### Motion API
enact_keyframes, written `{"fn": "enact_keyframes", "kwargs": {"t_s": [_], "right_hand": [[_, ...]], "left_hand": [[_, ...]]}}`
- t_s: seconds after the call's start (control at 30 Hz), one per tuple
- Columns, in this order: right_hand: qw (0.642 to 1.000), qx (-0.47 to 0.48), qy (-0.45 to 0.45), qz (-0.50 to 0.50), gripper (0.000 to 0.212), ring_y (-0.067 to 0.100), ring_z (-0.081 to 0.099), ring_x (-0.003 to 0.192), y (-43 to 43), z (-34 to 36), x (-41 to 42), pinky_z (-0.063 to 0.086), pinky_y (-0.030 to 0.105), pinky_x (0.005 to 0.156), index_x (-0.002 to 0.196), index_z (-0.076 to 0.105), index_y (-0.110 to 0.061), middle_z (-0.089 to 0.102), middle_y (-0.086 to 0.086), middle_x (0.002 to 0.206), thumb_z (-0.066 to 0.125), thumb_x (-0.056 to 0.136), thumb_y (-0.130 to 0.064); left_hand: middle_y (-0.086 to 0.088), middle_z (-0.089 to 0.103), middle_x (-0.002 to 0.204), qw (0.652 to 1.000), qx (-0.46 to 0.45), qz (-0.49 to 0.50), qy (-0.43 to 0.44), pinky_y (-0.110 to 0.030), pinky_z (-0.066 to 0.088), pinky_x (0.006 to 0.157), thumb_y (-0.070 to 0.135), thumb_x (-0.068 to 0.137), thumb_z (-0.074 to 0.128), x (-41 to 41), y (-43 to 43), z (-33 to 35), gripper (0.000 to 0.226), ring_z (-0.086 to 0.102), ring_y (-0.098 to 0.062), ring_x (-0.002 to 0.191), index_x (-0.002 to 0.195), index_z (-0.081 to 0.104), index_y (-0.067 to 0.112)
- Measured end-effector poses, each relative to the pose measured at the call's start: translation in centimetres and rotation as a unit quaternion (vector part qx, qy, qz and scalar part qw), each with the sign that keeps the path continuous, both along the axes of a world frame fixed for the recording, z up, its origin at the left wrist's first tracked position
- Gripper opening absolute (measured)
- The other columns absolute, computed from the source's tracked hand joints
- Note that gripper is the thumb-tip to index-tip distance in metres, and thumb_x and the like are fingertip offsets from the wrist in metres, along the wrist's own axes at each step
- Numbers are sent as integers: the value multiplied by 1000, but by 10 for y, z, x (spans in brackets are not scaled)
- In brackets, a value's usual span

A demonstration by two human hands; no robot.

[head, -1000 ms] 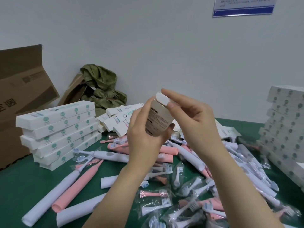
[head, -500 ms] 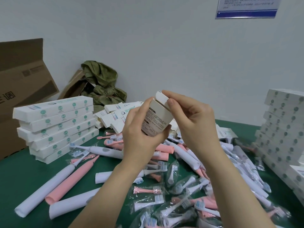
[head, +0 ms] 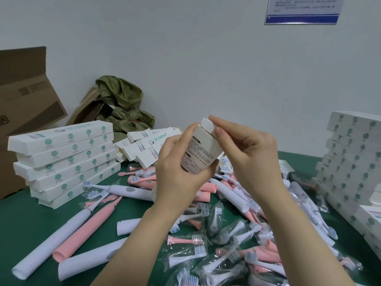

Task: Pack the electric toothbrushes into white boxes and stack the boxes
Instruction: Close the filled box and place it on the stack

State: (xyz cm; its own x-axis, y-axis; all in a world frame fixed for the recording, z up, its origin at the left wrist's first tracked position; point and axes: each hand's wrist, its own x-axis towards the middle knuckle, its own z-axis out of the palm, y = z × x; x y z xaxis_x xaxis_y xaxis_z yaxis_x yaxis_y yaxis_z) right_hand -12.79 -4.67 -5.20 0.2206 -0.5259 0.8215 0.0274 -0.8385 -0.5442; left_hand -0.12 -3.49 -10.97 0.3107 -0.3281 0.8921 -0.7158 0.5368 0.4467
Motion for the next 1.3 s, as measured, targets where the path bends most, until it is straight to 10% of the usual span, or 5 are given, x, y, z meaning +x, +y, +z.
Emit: {"fn": "enact_keyframes", "kwargs": {"t_s": [0.53,0.8,0.97,1.1,1.3], "right_hand": [[976,-170,86,-108,33,8,54,119,-3,-16,26,40,19,101,122,64,-13,61,1,128,50,95,-24],[965,244,92,-14,18,-13,58,92,-27,-21,2,47,25,90,104,62,-33,66,-24,99,56,90,-42],[840,526,52,126,34,24,66,98,-46,-38,-10,54,39,87,110,64,-12,71,6,105,58,91,-40],[772,607,-53,181,19,24,70,72,-47,-36,-11,55,29,50,103,63,-6,70,16,98,54,95,-21],[894,437,-62,-76,28,17,39,45,-50,-40,-9,30,16,42,67,54,-2,42,14,65,56,92,-14]], "left_hand": [[12,53,104,998,-4,-13,58,-2,39,74,30,63,81,9,5,7,73,50,15,98,129,50,32],[2,61,115,931,-106,-210,281,-24,49,84,28,76,74,40,21,32,52,60,-8,106,121,49,29],[-1,63,104,759,-30,-484,434,-34,48,91,23,80,68,56,7,18,38,60,-16,102,115,58,16],[-7,69,111,724,39,-533,436,-36,56,76,20,90,51,62,0,7,24,64,-21,108,107,65,13],[-10,51,136,844,162,-229,457,-28,52,78,2,80,70,66,-14,-5,71,56,-21,118,142,37,10]]}}
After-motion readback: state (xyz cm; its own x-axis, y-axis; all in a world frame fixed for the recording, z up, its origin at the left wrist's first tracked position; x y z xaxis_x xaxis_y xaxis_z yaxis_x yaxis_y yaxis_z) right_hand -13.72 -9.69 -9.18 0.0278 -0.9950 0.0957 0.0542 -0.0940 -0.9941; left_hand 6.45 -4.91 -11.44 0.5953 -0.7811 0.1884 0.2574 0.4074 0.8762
